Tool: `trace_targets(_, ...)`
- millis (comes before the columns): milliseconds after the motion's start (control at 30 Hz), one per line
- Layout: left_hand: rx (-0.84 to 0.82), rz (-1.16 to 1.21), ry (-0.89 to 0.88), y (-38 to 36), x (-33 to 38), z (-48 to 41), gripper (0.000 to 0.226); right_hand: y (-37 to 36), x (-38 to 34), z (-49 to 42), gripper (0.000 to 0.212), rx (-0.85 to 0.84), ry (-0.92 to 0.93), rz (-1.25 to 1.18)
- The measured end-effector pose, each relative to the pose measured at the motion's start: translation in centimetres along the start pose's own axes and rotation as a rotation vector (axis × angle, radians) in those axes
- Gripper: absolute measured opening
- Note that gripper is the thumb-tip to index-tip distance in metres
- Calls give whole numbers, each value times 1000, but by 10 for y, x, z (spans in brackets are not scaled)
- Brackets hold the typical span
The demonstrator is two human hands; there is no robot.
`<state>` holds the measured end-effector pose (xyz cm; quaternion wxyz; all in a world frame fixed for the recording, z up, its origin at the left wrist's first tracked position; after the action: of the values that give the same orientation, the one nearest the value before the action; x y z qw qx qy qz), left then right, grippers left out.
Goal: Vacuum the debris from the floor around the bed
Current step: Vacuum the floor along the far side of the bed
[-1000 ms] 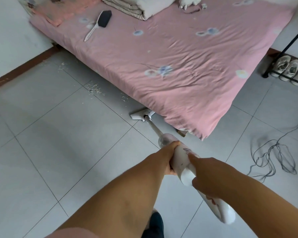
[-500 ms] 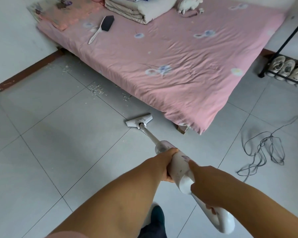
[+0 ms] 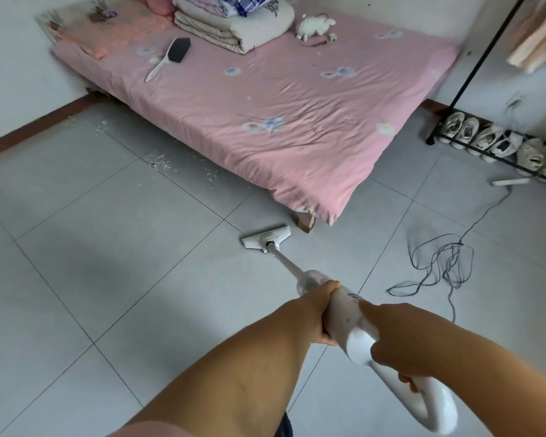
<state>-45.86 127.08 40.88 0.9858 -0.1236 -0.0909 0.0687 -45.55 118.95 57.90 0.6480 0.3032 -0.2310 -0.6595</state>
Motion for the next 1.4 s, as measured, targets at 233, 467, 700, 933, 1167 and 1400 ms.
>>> trace_targets(233, 2, 207, -85, 37, -12, 8, 52, -4, -40, 2, 59, 17, 94, 86)
trace_targets(467, 27, 307, -102, 93, 23, 1, 52, 5, -93, -42, 71, 46, 136, 187)
trace_targets(700, 103, 237, -46, 177, 104, -7, 58, 31, -167, -113, 74, -9, 149, 145)
trace_targets(933, 128, 205, -28, 241, 200, -22, 63, 80, -225, -186, 74, -26, 134, 126)
trace_targets(1167, 154, 185, -33, 270, 243, -36, 63, 93, -248, -227, 73, -53, 119, 71)
trace_targets(1400, 130, 176, -10, 254, 219, -32, 62, 86, -233, -211, 74, 29, 158, 27)
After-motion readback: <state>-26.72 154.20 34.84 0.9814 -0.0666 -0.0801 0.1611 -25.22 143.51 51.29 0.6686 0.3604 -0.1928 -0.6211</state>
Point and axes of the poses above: each hand's wrist, its own z-axis away from the middle knuckle, its own y-axis out of the back of the hand, x = y × z, the point moved 10 cm from there along -z, towards the middle knuckle, and after that the axes turned 1 degree about -y, right-handed, at the moved point
